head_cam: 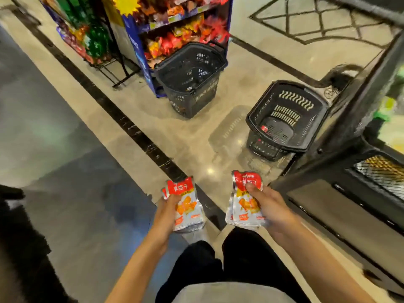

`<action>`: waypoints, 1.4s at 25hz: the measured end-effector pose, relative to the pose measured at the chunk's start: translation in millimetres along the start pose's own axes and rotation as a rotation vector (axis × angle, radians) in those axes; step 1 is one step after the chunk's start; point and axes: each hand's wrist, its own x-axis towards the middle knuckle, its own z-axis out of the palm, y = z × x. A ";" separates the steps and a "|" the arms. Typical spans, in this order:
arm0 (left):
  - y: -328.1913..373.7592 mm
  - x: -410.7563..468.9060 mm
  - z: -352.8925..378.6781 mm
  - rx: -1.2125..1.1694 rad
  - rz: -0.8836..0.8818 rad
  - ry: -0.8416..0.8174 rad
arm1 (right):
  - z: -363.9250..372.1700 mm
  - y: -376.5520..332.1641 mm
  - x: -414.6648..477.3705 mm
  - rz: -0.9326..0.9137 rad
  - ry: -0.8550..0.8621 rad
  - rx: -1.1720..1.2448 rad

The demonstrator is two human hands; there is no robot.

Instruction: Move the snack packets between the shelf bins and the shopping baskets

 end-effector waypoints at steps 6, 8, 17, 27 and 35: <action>113.7 93.9 84.1 0.178 0.041 -0.227 | -24.1 -44.1 68.2 0.020 0.244 0.225; 133.9 126.2 115.3 0.213 0.034 -0.262 | -37.9 -66.1 103.4 0.015 0.290 0.239; 238.7 238.6 262.4 0.282 -0.021 -0.388 | -105.8 -203.2 248.8 0.017 0.454 0.259; 283.3 437.7 441.9 0.537 -0.176 -0.460 | -193.3 -269.0 418.6 0.196 0.734 0.419; 153.8 643.8 592.2 0.824 -0.079 -0.573 | -325.9 -162.1 638.4 0.240 0.854 0.389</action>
